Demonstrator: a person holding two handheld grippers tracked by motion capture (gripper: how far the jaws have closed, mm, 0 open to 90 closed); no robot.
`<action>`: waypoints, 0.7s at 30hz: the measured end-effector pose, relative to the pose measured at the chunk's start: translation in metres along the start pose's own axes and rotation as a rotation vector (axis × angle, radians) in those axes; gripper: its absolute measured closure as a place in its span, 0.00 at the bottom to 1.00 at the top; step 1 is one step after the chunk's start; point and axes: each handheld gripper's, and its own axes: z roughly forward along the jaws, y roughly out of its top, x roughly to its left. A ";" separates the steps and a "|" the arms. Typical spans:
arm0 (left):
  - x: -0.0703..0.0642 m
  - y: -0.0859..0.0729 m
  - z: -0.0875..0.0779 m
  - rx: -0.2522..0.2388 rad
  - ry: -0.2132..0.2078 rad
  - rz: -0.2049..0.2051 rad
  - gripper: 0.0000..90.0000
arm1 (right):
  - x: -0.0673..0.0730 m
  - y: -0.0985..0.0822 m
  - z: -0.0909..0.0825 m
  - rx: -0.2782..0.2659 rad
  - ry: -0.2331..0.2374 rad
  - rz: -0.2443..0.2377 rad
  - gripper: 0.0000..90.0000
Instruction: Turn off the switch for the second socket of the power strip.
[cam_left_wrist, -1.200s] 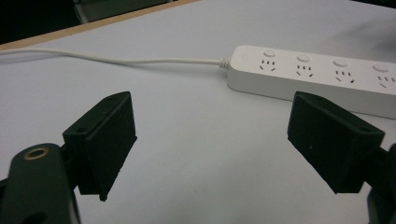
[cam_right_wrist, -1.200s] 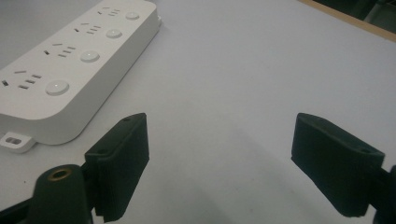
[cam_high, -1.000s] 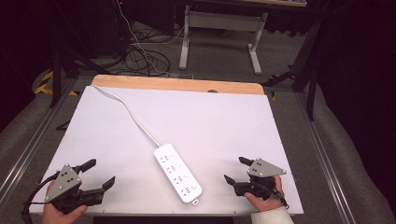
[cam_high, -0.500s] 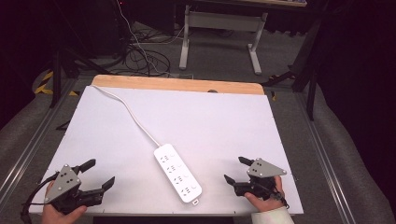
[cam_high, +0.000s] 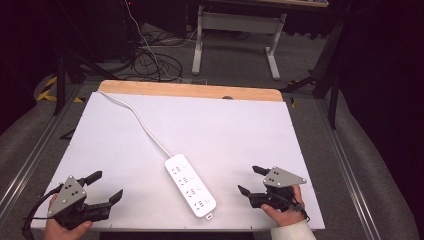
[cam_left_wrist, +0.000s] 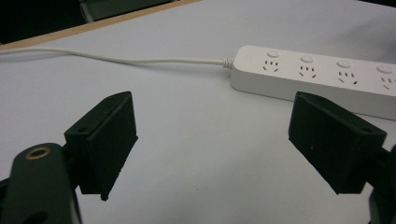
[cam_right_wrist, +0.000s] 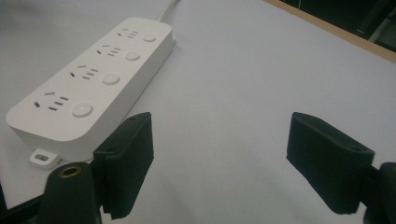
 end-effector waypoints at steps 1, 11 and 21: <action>0.000 0.000 0.000 0.001 0.002 0.001 0.18 | 0.000 0.002 0.000 0.002 0.001 0.000 0.27; 0.000 0.000 0.000 0.003 0.007 0.004 0.18 | 0.000 0.025 0.009 0.013 0.024 -0.009 0.28; -0.001 0.000 0.000 0.004 0.008 -0.003 0.18 | 0.005 0.048 0.024 0.009 0.057 -0.029 0.28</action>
